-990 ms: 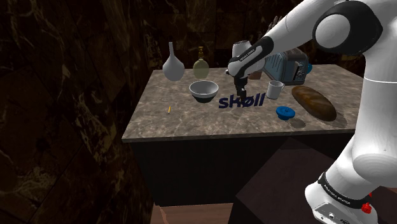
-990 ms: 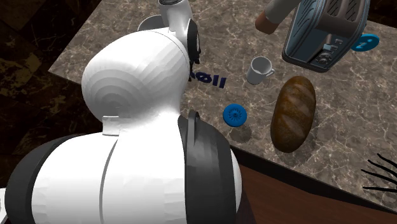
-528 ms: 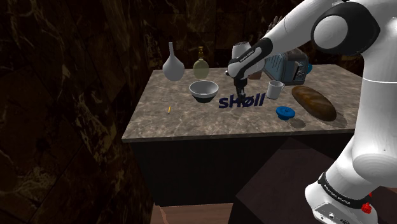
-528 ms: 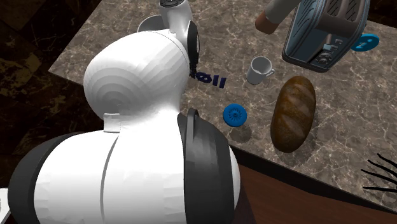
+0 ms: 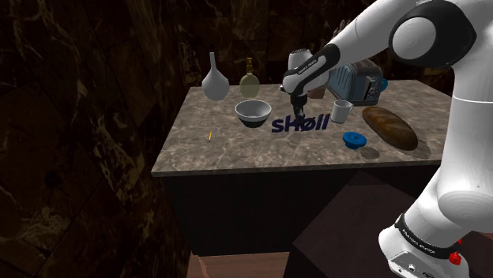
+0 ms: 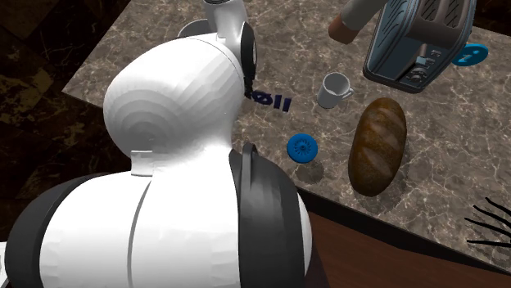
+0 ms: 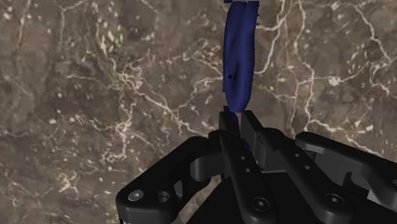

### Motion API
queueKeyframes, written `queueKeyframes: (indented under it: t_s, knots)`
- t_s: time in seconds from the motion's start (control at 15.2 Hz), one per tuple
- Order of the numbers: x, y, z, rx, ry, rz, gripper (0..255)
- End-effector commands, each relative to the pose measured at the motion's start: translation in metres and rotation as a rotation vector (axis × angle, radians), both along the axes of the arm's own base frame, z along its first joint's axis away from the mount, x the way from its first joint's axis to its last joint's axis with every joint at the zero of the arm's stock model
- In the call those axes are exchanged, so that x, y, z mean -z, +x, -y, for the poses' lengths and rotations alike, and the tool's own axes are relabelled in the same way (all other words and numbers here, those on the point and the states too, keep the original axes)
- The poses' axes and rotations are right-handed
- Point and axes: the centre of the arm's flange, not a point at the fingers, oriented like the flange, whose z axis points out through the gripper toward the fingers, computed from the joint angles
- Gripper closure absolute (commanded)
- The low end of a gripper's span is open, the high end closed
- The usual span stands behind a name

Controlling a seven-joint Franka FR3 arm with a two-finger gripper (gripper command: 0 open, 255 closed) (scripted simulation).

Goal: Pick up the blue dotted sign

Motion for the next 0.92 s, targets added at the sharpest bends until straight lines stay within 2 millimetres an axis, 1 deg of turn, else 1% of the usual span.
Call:
queueKeyframes:
  t_s: [0.0, 0.73, 0.86]
  knots:
    - [-0.009, 0.0, 0.0, 0.0, 0.0, 0.0, 255]
    - [-0.068, 0.0, 0.0, 0.0, 0.0, 0.0, 255]
    - [-0.068, 0.0, 0.0, 0.0, 0.0, 0.0, 255]
